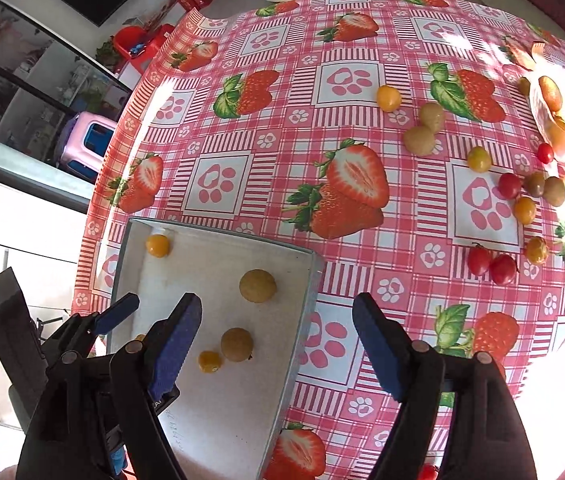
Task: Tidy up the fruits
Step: 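Grasp a red cherry tomato with the left gripper while the right grasps a brown fruit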
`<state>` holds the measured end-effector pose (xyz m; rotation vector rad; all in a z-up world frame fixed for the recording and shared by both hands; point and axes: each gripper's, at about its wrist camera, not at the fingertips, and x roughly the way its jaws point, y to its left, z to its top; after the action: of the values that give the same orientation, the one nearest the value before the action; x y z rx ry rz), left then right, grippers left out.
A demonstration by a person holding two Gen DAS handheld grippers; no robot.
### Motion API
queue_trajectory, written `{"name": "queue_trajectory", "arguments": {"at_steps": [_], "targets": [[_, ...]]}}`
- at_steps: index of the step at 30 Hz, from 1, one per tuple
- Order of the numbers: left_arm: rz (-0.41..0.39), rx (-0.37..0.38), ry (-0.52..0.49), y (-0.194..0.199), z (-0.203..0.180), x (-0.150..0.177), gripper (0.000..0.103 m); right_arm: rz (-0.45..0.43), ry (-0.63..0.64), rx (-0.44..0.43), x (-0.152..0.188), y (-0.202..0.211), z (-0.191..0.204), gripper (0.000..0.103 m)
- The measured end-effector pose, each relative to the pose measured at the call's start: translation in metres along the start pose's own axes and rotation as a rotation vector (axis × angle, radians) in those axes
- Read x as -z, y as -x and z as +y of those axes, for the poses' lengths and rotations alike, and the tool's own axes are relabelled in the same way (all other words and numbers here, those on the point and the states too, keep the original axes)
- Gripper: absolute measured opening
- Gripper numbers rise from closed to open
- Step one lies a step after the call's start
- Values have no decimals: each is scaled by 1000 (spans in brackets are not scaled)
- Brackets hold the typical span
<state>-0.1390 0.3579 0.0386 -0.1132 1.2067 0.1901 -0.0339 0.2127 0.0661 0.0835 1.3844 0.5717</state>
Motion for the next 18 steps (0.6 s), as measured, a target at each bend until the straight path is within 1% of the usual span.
{"name": "queue_trajectory", "arguments": {"at_steps": [4, 10, 14, 18], "targets": [[-9, 21, -51, 8, -26, -5, 66, -8, -62, 42, 16, 18, -35, 81], [-32, 76, -134, 24, -69, -16, 66, 17, -147, 111, 54, 36, -86, 81], [-33, 122, -193, 29, -103, -21, 66, 41, -172, 156, 81, 39, -109, 81], [-17, 143, -246, 21, -136, -25, 66, 60, -197, 172, 101, 40, -124, 81]]}}
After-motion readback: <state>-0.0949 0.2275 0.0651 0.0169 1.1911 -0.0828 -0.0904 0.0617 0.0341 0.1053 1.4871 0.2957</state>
